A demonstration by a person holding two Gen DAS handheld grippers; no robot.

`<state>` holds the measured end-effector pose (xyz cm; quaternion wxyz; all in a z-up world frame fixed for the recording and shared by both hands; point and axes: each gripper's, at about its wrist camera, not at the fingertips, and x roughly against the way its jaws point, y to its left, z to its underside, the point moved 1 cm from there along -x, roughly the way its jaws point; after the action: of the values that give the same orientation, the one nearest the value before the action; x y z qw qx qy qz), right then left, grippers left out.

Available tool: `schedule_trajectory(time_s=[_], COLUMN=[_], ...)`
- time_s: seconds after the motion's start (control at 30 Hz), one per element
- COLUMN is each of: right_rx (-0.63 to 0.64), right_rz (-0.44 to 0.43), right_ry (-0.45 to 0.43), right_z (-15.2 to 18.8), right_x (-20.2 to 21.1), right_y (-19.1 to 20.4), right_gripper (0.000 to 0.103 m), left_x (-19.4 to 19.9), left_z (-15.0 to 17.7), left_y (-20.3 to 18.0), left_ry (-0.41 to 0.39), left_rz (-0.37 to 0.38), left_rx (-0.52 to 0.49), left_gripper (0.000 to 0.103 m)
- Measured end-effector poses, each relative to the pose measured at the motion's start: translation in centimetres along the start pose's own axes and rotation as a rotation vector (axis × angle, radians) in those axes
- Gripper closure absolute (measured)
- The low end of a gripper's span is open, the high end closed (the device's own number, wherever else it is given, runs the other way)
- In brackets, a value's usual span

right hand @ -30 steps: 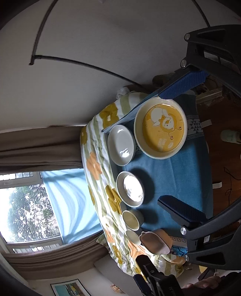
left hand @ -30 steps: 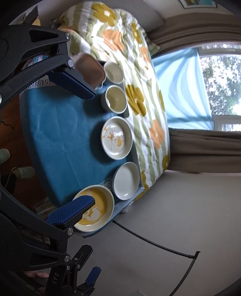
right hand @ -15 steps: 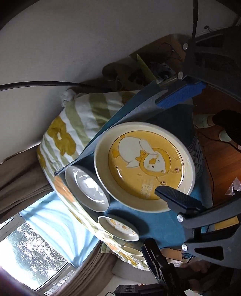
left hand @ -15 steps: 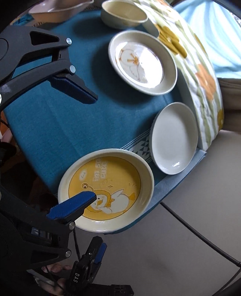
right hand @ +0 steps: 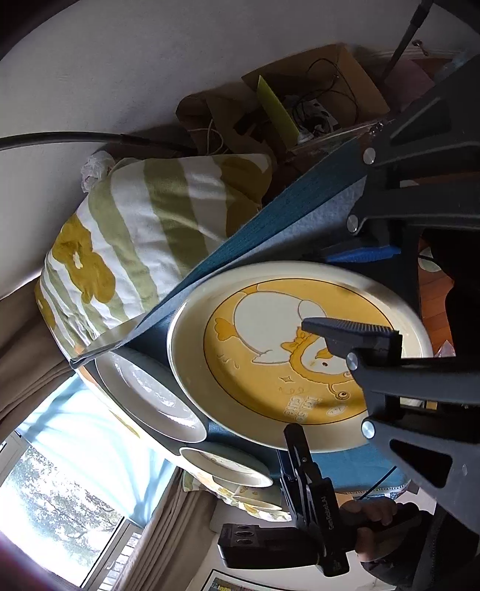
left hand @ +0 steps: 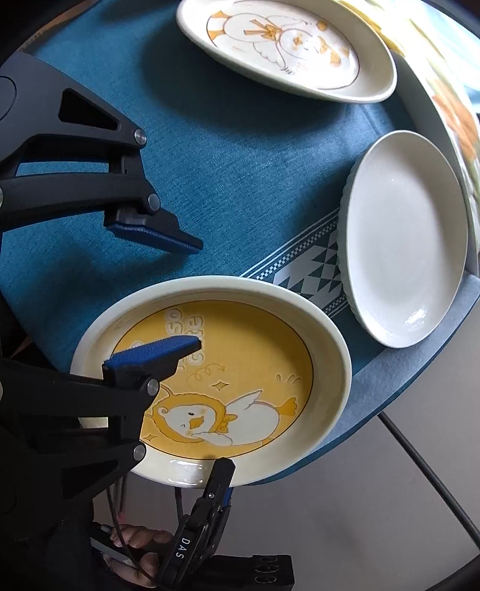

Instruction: Organize plates and bowls

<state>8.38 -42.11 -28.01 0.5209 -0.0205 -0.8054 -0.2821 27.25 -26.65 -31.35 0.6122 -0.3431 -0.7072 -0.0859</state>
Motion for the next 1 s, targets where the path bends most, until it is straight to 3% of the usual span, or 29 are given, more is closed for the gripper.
schedule_trajectory(time_s=[0.17,0.4,0.53,0.7,1.0], right_rx=[0.006,0.026,0.042,0.065,0.160], right_rz=[-0.008,-0.018,0.002,0.013,-0.019], right_ry=[0.014,0.021,0.019,0.019,0.030], right_z=[-0.6,-0.8,-0.7,-0.9,-2.4], right_x=[-0.3,-0.3,-0.2,0.1,0.4], right_y=[-0.7,-0.8,-0.4,0.0,2.4], right_gripper=[0.093,0.093,0.093,0.093,0.093], left_x=[-0.7,-0.4,-0.3,0.4,4.3], left_z=[0.0,0.6,1.1,1.7,3.9], left_y=[-0.1,1.0,0.1,-0.2,1.1], left_ry=[0.005,-0.008,-0.019,-0.024,-0.104], left_rz=[0.012,0.046,-0.005,-0.004,0.000], left_rx=[-0.006,0.014,-0.019,-0.011,0.065], left_gripper=[0.081,0.088,0.089,0.089,0.089])
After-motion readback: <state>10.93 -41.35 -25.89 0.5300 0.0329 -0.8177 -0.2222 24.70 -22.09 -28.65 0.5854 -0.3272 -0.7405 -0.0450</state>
